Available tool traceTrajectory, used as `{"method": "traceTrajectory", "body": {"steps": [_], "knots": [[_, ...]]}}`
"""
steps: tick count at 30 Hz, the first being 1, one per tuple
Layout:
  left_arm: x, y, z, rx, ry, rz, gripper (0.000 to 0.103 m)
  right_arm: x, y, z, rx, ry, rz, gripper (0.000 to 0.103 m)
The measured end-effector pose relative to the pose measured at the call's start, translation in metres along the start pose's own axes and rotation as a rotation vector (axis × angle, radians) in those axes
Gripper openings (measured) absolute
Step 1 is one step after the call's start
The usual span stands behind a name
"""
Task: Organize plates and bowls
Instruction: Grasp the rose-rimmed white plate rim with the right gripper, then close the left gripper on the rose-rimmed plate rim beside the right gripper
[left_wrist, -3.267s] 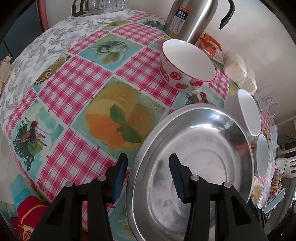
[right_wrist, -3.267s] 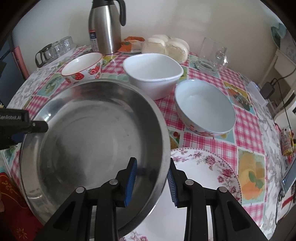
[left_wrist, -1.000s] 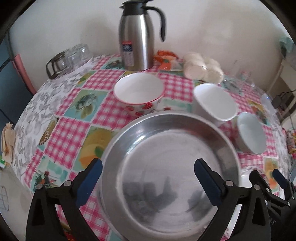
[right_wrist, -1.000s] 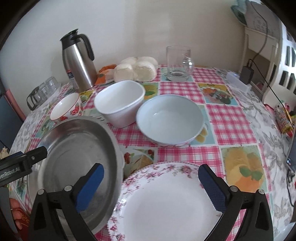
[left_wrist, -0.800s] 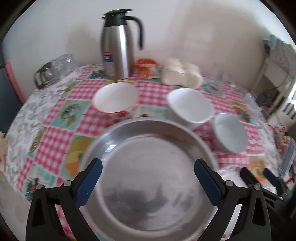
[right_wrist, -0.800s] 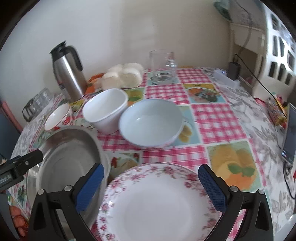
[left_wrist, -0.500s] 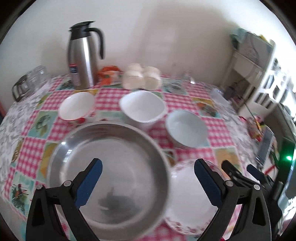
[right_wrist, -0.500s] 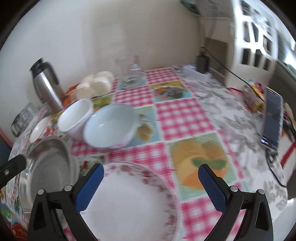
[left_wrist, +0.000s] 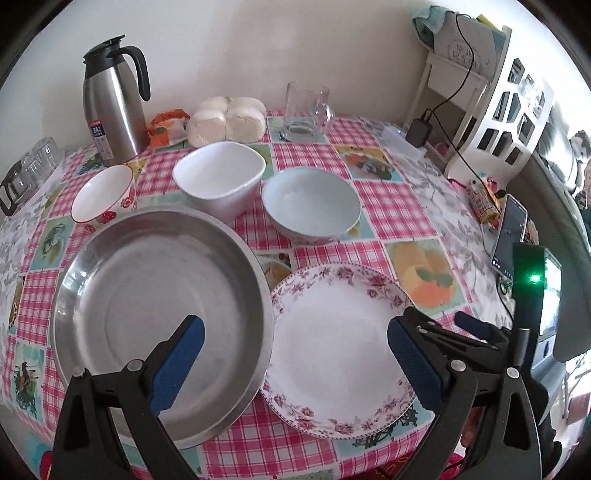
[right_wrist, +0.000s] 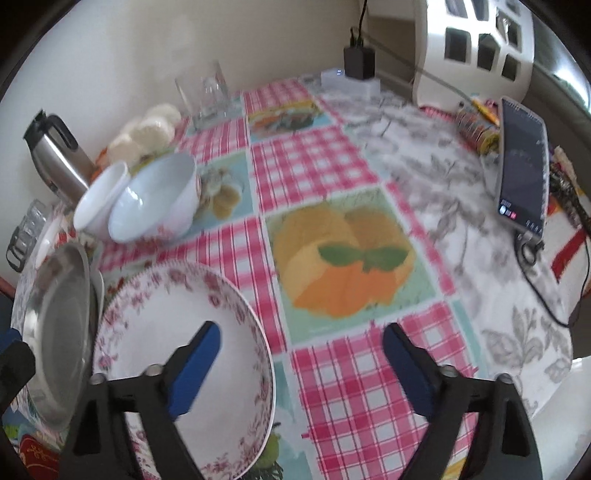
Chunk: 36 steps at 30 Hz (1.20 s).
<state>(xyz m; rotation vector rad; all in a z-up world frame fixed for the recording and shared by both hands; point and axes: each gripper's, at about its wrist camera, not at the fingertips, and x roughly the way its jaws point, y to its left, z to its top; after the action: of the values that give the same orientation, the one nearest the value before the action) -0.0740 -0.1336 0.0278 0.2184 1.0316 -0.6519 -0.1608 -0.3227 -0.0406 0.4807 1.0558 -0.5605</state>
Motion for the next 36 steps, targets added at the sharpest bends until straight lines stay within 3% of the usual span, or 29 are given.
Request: {"method": "traceTrajectory", "body": {"steps": [2, 4, 7, 10, 20, 26, 30, 36], "knots": [[0.001, 0.001, 0.0, -0.003, 0.006, -0.001, 0.099, 0.004, 0.003, -0.002, -0.008, 0.017, 0.012, 0.076], [0.001, 0.003, 0.0, -0.009, 0.009, -0.007, 0.099, 0.005, 0.006, -0.002, -0.015, 0.027, 0.042, 0.058], [0.002, 0.003, 0.0, -0.009, 0.017, -0.011, 0.099, 0.007, 0.012, -0.005, -0.035, 0.05, 0.063, 0.042], [0.004, 0.001, -0.001, -0.002, 0.022, -0.006, 0.099, 0.01, 0.017, -0.008, -0.055, 0.076, 0.05, 0.031], [0.011, -0.006, -0.003, 0.036, 0.045, 0.005, 0.099, 0.006, 0.004, -0.004, -0.006, 0.04, 0.005, 0.028], [0.017, -0.02, -0.004, 0.085, 0.068, -0.013, 0.098, 0.003, -0.016, -0.001, 0.06, 0.019, -0.073, 0.028], [0.028, -0.033, -0.004, 0.11, 0.112, -0.038, 0.086, 0.002, -0.033, 0.0, 0.135, 0.019, -0.06, 0.028], [0.053, -0.042, -0.004, 0.104, 0.208, -0.008, 0.072, 0.005, -0.035, 0.003, 0.143, 0.021, -0.053, 0.029]]}}
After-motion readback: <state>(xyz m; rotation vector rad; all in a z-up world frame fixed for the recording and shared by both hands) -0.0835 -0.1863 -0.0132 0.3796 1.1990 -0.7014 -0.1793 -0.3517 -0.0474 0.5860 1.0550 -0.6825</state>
